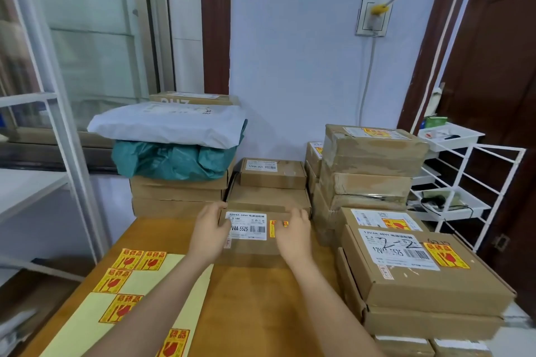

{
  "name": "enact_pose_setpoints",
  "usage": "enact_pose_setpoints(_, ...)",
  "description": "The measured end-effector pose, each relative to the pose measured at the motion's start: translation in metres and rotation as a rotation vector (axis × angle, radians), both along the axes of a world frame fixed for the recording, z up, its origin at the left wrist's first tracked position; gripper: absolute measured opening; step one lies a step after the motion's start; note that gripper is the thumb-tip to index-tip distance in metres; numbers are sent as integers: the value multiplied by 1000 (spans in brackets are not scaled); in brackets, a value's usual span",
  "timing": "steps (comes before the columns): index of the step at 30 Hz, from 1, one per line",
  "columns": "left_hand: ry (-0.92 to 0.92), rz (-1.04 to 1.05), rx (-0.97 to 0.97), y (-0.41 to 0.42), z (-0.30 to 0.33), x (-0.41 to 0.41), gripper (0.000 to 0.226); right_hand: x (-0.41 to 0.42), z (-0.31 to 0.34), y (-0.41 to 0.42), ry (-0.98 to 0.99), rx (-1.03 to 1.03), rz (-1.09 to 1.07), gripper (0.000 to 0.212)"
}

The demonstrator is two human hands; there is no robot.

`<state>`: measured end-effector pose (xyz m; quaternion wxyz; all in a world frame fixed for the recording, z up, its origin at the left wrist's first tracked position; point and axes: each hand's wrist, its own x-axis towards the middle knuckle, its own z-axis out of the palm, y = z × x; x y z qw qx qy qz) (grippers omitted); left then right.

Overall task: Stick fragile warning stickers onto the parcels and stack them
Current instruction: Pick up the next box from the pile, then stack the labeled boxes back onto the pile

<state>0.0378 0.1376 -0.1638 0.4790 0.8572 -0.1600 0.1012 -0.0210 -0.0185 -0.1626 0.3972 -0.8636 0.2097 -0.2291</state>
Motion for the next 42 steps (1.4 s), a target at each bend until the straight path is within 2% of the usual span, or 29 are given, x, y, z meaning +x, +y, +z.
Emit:
enact_pose_setpoints(2, -5, -48, 8, -8, 9, 10, 33, 10, 7, -1, -14, 35, -11, 36)
enact_pose_setpoints(6, 6, -106, 20, -32, 22, 30, 34, 30, 17, -5, -72, 140, -43, 41)
enact_pose_setpoints(12, 105, -149, -21, -67, 22, 64, 44, 64, 25, -23, -132, 240, -92, 40)
enact_pose_setpoints(20, 185, -76, -96, -95, 10, 115, 58, 115, 19, -51, -122, 382, -184, 51)
enact_pose_setpoints(28, 160, -58, -98, -104, -3, 158, 62, 151, 10, -64, -15, 235, -245, 55)
enact_pose_setpoints(31, 177, -71, -65, -105, -6, 167, 56, 159, 5, -69, 5, 232, -217, 57)
enact_pose_setpoints(36, 258, -120, -128, -111, -4, 173, 50, 166, 3, -71, -26, 258, -247, 55)
enact_pose_setpoints(42, 325, -59, -91, -111, -3, 163, 66, 158, 12, -64, -80, 207, -154, 62)
